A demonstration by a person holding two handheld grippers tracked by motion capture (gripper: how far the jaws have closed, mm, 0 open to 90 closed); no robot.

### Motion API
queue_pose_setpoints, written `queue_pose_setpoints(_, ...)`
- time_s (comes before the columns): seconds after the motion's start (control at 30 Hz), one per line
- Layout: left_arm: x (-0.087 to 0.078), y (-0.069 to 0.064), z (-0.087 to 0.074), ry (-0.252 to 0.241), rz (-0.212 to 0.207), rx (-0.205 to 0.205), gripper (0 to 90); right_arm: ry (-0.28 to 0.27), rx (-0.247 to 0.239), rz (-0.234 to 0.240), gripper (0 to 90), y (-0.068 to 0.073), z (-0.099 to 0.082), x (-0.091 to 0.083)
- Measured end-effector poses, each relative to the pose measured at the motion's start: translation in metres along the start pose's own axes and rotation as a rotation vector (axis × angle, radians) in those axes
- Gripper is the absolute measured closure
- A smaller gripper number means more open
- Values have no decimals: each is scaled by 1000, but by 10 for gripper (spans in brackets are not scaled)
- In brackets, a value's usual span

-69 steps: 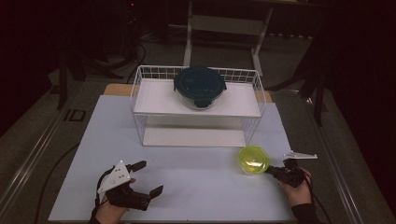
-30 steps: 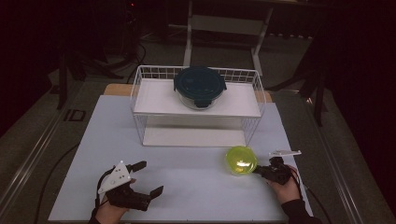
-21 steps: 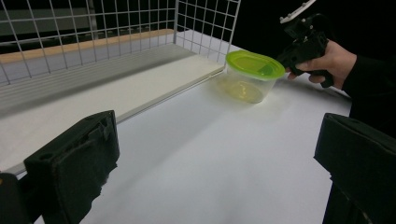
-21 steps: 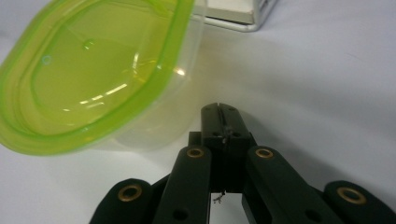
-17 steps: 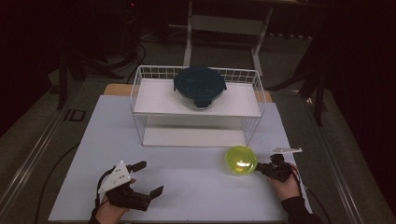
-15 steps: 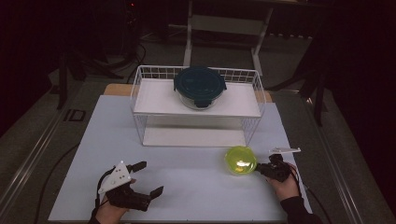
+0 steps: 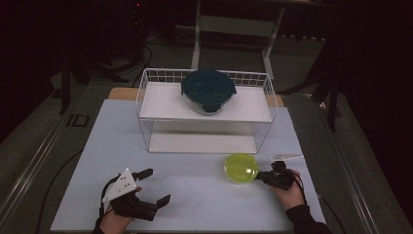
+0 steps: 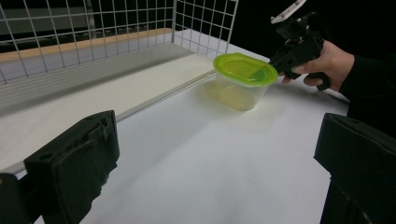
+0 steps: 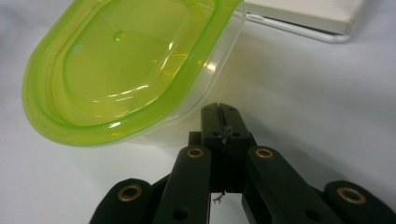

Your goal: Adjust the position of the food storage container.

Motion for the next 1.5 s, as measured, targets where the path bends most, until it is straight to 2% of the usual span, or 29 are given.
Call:
queue_pose_setpoints(0.53,0,-1,-1,5,-5,3,0,54,-61,49,900,23,16,33)
queue_pose_setpoints(0.73,0,0,-1,5,-5,3,0,65,-67,68,900,29,21,44)
queue_pose_setpoints(1.17,0,-1,-2,14,-9,11,0,66,-77,74,900,32,29,52)
queue_pose_setpoints(1.5,0,-2,-2,16,-11,13,0,78,-95,90,900,43,34,64)
Point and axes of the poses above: each handheld gripper's, and its own axes: x roughly forward along the jaws, z roughly out of its top, y roughly to its left, the point moved 2 cm from there along x, roughly forward along the jaws, and after that the axes turned 8 degrees about z, right-handed, at the moved point
